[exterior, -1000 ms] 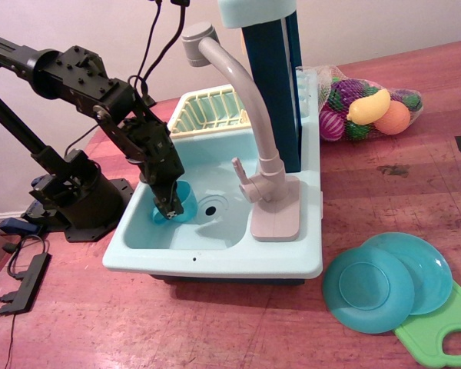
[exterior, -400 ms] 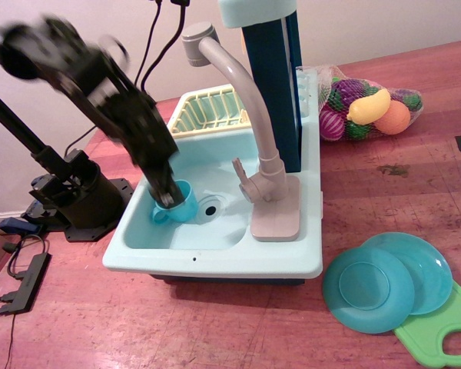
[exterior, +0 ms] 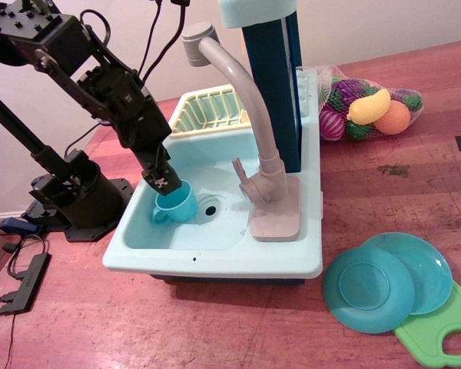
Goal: Flip cup upright
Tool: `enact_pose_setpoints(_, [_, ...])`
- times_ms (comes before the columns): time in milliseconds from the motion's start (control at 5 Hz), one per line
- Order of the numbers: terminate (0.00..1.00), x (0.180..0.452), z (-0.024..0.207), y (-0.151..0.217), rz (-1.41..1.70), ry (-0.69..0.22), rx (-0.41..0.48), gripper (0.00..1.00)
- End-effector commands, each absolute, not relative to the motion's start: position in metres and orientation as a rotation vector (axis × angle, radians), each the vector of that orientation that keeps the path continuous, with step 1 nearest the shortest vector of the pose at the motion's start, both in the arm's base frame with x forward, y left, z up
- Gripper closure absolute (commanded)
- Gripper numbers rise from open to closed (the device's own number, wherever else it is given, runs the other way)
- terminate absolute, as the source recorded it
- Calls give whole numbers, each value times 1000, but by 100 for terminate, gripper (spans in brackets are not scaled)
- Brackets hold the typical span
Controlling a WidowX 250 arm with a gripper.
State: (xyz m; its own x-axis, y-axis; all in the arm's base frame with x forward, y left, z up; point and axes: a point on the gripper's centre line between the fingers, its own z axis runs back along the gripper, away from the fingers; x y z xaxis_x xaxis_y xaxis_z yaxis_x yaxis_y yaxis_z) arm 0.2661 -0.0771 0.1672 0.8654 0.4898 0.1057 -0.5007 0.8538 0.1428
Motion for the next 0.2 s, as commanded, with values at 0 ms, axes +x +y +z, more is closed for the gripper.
enact_pose_setpoints(0, [100,268,182,-79,528,-114,137,0])
